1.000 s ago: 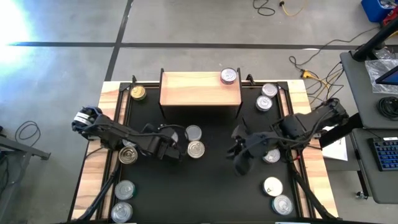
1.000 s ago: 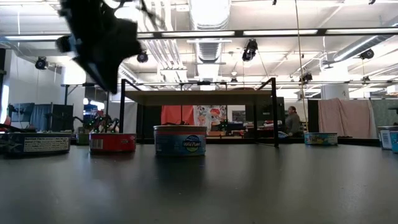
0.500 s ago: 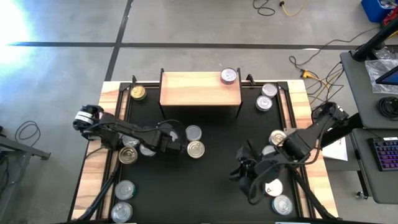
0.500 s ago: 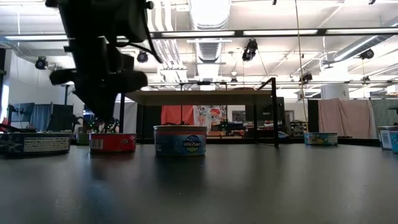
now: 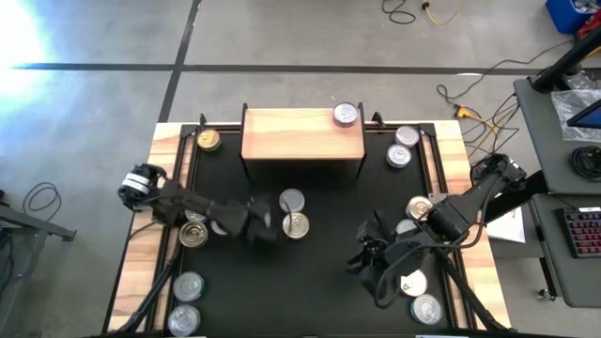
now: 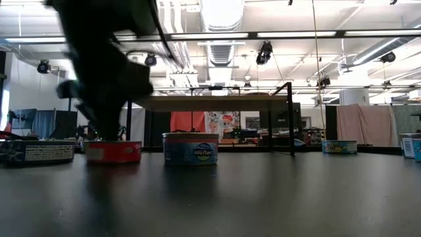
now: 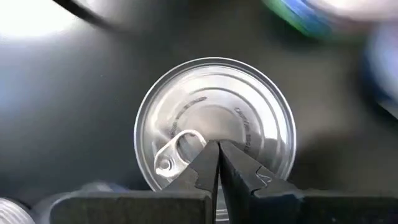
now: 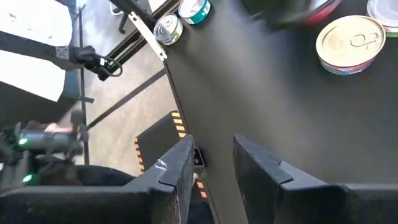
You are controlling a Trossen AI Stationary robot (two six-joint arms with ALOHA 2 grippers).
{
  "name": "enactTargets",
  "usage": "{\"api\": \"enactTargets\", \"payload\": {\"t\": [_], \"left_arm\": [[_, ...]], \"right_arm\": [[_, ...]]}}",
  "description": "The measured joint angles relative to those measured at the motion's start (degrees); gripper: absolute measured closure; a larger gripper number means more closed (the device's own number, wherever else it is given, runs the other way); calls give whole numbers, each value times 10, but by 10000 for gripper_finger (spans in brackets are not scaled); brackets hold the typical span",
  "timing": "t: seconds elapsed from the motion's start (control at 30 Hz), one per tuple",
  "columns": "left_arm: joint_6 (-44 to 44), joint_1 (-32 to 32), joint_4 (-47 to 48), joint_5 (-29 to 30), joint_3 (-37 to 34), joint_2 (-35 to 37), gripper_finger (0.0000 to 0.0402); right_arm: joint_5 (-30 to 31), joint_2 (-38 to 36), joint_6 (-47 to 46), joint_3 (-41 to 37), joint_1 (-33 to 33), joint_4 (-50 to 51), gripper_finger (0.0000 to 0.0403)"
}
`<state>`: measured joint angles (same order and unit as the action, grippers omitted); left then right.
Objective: Stack canned seafood by type on shelf
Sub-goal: Stack the red tuna can on top of the other red tuna can on the shelf
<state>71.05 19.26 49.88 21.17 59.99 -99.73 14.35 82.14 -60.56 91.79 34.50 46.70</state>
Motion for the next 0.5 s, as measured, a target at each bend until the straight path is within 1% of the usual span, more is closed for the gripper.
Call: {"api": "enactTargets", "payload": {"t": [0.03, 0.1, 0.17, 0.23, 0.3, 0.33, 0.4, 0.5], "left_arm": [[-10, 20, -8, -20, 12, 1, 402], [-20, 57, -7, -42, 35, 0, 402], [-20, 83, -3, -67, 59, 0, 402], [-12, 106, 5, -77, 83, 0, 402], [4, 128, 44, -79, 105, 0, 402], [13, 137, 59, -78, 115, 0, 402], [28, 153, 97, -77, 132, 1, 402], [62, 180, 160, -72, 139, 1, 402]], "right_arm": [[4, 1, -2, 0, 0, -3, 303], [15, 2, -3, 0, 0, -9, 307], [40, 3, -15, 0, 0, -12, 311], [92, 8, -36, 1, -1, -12, 315], [145, 21, -41, 1, -3, -12, 318], [161, 29, -35, 1, -4, -12, 319], [168, 50, -8, 1, -12, -12, 321], [158, 95, 10, 1, -28, -21, 320]]}}
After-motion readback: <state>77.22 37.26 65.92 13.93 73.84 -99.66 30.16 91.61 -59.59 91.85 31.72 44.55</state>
